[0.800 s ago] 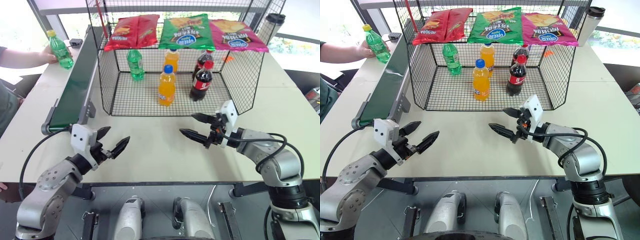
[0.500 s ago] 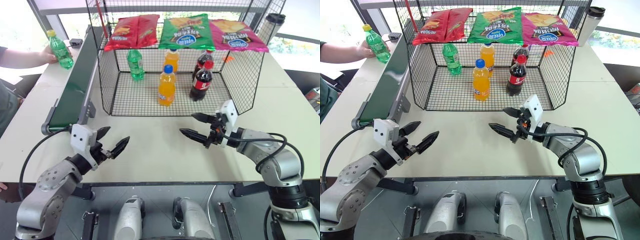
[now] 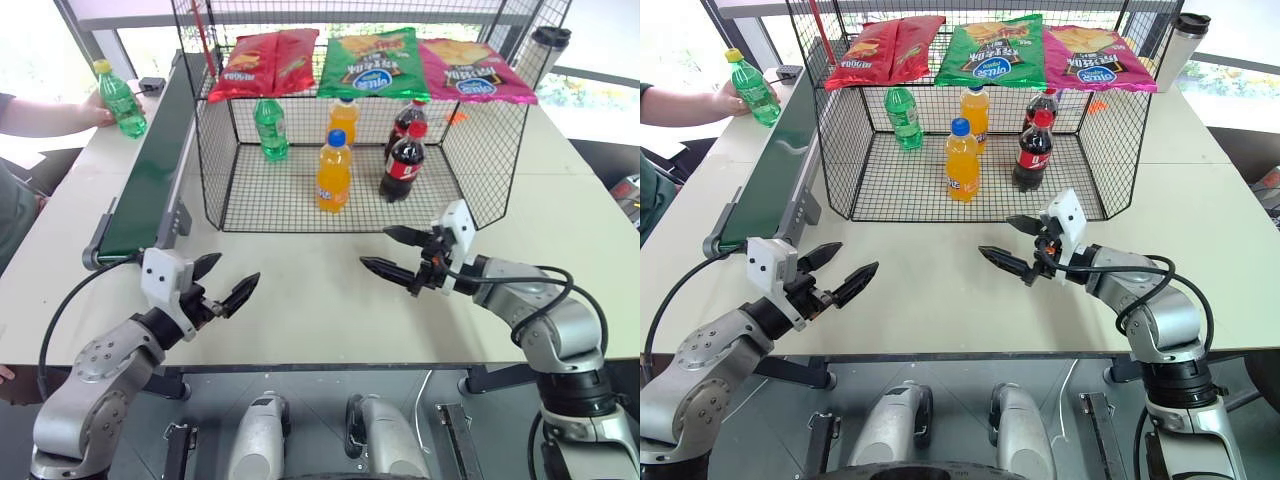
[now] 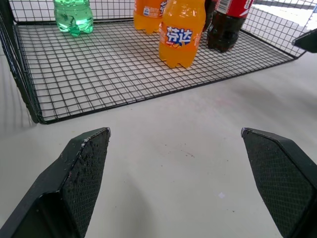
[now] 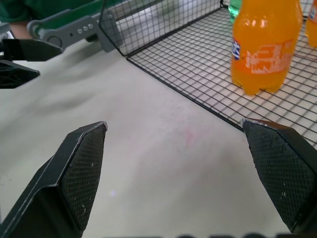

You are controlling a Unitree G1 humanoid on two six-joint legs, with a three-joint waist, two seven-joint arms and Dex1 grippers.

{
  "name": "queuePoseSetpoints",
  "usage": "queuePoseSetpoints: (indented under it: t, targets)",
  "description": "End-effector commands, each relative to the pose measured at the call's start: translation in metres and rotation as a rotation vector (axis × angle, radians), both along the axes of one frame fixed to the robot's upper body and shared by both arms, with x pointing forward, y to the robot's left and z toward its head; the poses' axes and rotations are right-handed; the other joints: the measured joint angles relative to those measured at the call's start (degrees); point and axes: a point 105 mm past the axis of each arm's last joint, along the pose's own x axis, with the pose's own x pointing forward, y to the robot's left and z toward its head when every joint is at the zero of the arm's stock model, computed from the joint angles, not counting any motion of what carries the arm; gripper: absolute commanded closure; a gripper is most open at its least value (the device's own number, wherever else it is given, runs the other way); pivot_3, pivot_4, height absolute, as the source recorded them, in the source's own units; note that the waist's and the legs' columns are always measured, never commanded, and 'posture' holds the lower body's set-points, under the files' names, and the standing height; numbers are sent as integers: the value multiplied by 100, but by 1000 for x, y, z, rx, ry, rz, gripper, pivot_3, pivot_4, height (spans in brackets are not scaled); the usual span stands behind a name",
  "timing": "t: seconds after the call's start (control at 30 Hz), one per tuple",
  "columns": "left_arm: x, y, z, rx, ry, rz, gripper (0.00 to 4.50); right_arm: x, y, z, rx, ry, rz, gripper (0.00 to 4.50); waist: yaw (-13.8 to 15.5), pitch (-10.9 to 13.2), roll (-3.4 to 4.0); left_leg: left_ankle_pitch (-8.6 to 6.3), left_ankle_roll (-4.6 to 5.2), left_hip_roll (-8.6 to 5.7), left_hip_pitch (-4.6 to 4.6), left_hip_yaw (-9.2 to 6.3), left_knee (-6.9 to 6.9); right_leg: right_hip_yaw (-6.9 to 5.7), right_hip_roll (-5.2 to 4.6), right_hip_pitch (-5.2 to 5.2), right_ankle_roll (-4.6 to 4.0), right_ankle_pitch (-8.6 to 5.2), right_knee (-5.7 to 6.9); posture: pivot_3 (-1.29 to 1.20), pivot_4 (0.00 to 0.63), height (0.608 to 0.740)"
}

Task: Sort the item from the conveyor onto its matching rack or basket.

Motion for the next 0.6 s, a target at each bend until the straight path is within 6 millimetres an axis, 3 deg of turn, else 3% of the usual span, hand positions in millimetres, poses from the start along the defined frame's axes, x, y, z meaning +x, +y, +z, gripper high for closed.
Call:
queuePoseSetpoints:
  t: [0.03,0.6]
  targets:
    - [-2,0,10,3,-46,-1,83,0,-1,9,-2,-45,9,0,-1,0,0,0,0,0,0,0,0,0,0,0,0,0,0,0,150,740]
    - [2,1,13,-3,-66,9,83,0,-5,7,3,-56,-29,0,0,1,1,1,1,0,0,0,-1,0,1,0,0,0,0,0,150,740]
